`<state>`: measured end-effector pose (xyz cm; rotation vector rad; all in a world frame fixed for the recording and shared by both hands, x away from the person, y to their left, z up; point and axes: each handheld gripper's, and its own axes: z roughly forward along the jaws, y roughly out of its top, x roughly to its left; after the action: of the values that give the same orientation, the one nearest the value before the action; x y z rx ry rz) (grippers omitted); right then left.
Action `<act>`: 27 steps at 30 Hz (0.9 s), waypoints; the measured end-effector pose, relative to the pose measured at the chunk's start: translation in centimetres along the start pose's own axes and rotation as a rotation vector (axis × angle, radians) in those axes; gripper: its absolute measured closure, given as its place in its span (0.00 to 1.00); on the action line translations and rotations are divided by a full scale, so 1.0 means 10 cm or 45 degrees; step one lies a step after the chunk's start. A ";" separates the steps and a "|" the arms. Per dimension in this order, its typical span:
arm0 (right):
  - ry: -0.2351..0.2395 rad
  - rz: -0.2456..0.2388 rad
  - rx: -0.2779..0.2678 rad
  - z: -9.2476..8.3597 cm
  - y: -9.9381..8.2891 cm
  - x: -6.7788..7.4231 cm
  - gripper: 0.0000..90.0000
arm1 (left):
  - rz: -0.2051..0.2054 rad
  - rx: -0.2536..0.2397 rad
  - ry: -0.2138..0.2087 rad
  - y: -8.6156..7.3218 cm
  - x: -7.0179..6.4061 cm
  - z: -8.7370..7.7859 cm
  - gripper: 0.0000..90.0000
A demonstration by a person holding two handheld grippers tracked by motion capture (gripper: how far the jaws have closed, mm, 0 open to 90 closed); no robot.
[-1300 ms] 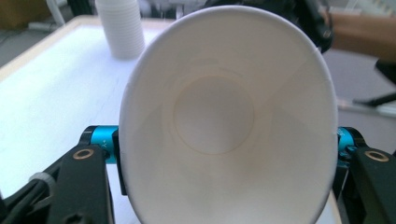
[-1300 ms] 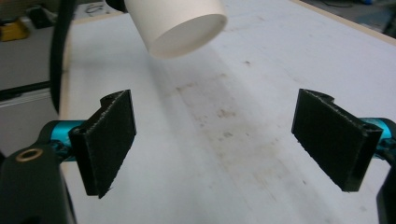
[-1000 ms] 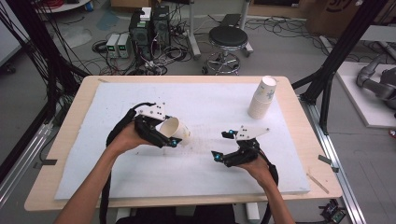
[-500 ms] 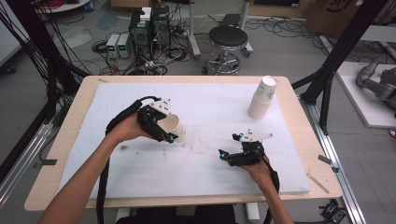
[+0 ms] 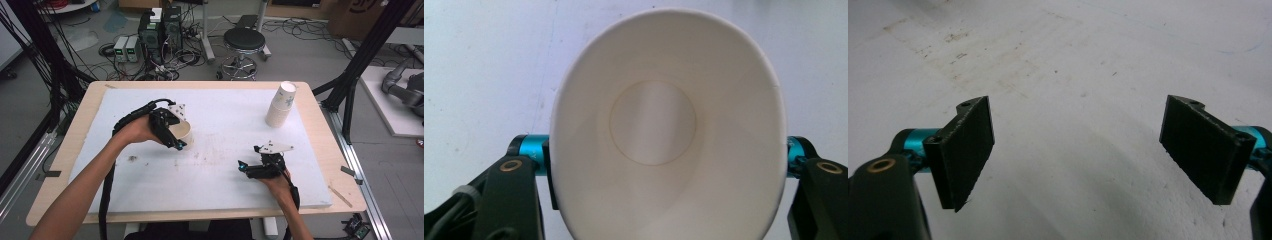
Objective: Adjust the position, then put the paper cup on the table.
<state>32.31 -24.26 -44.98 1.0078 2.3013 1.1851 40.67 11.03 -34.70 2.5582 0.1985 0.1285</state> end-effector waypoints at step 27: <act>0.007 0.003 0.001 0.00 -0.01 0.00 0.16 | -0.013 0.036 0.006 0.01 0.07 0.16 0.36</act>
<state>32.26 -24.28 -45.06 1.0094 2.3052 1.1893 41.55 10.20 -35.97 2.5851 0.2172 0.1290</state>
